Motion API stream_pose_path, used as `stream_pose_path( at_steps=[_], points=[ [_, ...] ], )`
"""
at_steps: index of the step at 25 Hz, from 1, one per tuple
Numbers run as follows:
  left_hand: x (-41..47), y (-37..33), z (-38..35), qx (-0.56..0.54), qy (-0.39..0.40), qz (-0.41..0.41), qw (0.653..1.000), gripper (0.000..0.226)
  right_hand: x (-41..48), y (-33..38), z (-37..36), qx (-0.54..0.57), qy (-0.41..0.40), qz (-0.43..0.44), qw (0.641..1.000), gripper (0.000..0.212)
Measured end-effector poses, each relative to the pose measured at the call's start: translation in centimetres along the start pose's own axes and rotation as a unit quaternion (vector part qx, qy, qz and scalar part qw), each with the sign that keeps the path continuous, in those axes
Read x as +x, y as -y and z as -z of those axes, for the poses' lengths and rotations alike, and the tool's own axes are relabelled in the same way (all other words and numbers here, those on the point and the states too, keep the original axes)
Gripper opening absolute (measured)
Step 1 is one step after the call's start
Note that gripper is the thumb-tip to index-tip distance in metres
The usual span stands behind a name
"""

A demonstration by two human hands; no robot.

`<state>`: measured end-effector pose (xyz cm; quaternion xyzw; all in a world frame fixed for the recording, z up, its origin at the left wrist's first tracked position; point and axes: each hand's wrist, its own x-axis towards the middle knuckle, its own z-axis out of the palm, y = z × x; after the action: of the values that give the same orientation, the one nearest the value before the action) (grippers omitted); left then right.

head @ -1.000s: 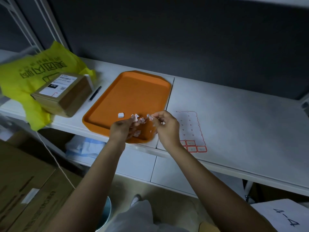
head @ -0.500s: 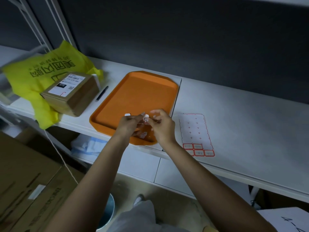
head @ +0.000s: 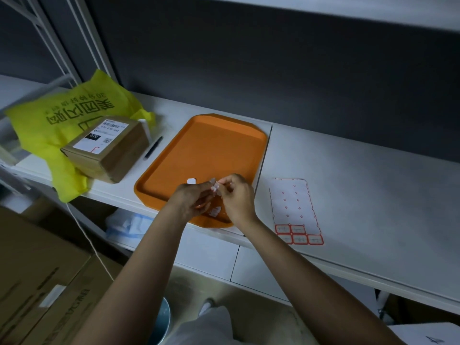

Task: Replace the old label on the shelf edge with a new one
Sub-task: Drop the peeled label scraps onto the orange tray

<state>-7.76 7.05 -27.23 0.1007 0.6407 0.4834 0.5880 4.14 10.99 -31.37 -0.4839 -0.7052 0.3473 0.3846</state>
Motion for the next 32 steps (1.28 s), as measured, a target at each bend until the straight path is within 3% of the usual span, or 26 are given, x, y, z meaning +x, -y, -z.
stream_pose_path(
  at_steps=[4, 9, 13, 15, 18, 20, 23, 28, 32],
  points=[
    [0.4, -0.1, -0.6, -0.045, -0.014, 0.004, 0.999, 0.019, 0.2, -0.1, 0.0, 0.043, 0.000, 0.006, 0.999, 0.004],
    [1.0, -0.2, 0.6, -0.003, -0.071, -0.094, 0.993, 0.016, 1.0, -0.6, 0.5, 0.065, -0.027, -0.006, 0.998, 0.007],
    [1.4, 0.1, 1.3, 0.068, -0.114, -0.179, 0.975, 0.013, 2.7, -1.4, 0.7, -0.016, 0.025, -0.059, 0.998, 0.005],
    [1.7, 0.4, 1.4, 0.112, -0.123, -0.227, 0.960, 0.009, 3.0, -1.4, 0.4, -0.096, 0.073, -0.068, 0.990, 0.011],
    [2.3, 0.7, 1.4, 0.197, -0.131, -0.291, 0.927, 0.004, 3.1, -1.2, 0.2, -0.224, 0.075, -0.055, 0.970, 0.013],
    [2.7, 0.6, 1.1, 0.244, -0.136, -0.310, 0.909, 0.007, 3.1, -1.3, -0.1, -0.305, 0.067, -0.035, 0.949, 0.014],
    [3.3, 0.5, 1.1, 0.251, -0.157, -0.290, 0.910, 0.020, 3.0, -1.6, -0.8, -0.369, 0.065, -0.009, 0.927, 0.014],
    [3.2, 1.4, 1.0, 0.261, -0.176, -0.272, 0.909, 0.025, 3.2, -2.0, -0.5, -0.336, 0.078, 0.010, 0.939, 0.016],
    [2.9, 1.5, 1.0, 0.259, -0.171, -0.290, 0.905, 0.024, 3.6, -1.5, 0.6, -0.197, 0.059, -0.013, 0.979, 0.017]
  ],
)
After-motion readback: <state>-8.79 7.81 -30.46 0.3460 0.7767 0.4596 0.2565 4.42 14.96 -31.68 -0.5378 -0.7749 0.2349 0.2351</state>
